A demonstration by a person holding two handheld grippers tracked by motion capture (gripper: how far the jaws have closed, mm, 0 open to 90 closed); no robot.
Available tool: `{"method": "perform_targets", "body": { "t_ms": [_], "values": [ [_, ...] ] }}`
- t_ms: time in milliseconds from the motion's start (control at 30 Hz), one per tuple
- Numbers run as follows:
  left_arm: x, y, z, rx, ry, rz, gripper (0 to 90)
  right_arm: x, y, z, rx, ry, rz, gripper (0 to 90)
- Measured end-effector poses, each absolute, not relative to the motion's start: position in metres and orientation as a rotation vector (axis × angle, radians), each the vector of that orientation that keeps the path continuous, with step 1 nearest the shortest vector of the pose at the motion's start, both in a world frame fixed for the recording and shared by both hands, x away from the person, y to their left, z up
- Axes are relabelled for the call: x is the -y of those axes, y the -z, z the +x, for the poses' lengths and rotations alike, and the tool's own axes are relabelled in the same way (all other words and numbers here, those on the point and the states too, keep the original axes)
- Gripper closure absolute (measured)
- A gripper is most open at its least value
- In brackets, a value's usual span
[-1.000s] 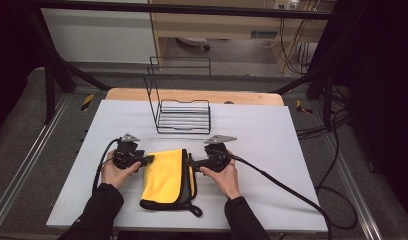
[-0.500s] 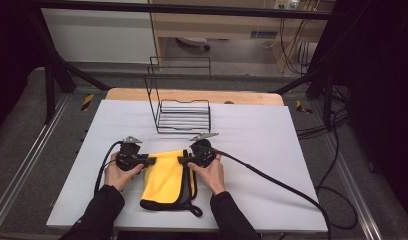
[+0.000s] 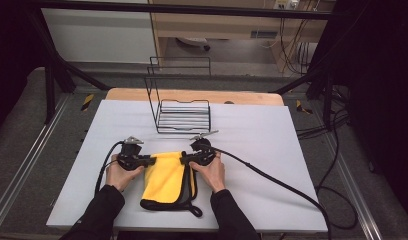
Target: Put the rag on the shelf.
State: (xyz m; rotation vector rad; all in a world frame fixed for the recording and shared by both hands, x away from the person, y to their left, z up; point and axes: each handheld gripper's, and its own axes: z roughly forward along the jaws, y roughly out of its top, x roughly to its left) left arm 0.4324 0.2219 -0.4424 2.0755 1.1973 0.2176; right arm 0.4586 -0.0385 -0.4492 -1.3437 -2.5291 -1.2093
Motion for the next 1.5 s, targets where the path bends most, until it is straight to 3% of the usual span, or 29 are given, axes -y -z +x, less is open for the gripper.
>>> {"method": "perform_targets", "body": {
  "t_ms": [300, 1500],
  "values": [
    [-0.226, 0.436, 0.43, -1.146, -0.232, 2.059, 81.2, 0.04, 0.443, 0.459, 2.487, 1.226, -1.345, 76.6],
    [-0.217, 0.336, 0.377, -0.867, -0.473, 1.821, 81.0, 0.073, 0.338, 0.399, 2.529, 1.831, -1.227, 76.5]
  ]
}}
